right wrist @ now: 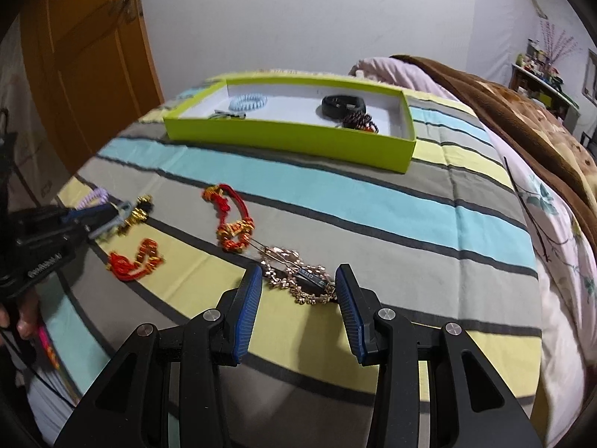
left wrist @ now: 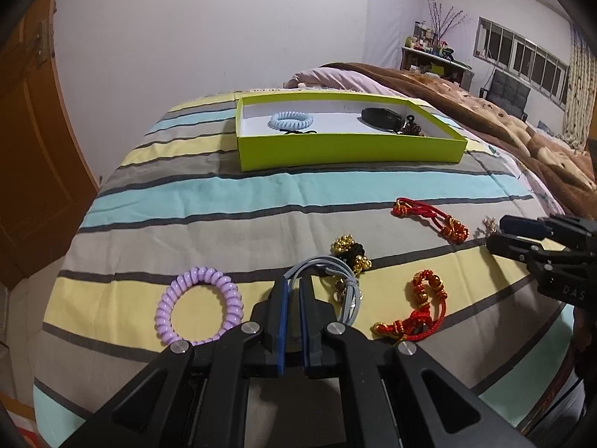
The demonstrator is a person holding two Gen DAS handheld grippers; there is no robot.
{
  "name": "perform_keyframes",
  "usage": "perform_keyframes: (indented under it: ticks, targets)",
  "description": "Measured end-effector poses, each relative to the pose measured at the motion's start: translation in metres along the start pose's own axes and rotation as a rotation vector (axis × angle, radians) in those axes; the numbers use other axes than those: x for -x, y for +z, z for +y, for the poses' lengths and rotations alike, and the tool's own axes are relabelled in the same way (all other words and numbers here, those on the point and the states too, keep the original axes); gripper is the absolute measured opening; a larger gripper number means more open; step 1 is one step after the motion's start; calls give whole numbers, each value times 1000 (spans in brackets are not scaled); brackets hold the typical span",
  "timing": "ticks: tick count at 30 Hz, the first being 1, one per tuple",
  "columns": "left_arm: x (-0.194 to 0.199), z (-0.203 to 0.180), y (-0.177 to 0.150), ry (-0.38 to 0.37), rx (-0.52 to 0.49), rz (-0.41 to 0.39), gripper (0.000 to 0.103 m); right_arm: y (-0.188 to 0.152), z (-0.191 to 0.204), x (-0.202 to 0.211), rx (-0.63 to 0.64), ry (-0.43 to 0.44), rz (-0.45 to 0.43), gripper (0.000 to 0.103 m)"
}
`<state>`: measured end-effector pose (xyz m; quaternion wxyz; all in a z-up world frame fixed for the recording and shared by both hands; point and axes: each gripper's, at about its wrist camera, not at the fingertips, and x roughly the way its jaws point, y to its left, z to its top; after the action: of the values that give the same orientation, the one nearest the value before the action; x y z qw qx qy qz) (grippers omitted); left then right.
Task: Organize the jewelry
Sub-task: 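Grasp the grey coil hair tie with the left tool while the right tool approaches the gold chain bracelet, then lift the grey coil with the left tool while the right tool lowers onto the gold chain bracelet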
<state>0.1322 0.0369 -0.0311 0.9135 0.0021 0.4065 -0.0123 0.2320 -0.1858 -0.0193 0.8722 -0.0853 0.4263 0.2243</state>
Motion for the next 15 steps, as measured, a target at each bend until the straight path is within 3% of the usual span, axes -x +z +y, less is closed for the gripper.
perform_keyframes:
  ticks: [15]
  targets:
    - [-1,-7,1,28,-36,-1,2,0,3,-3,30,2,30,41]
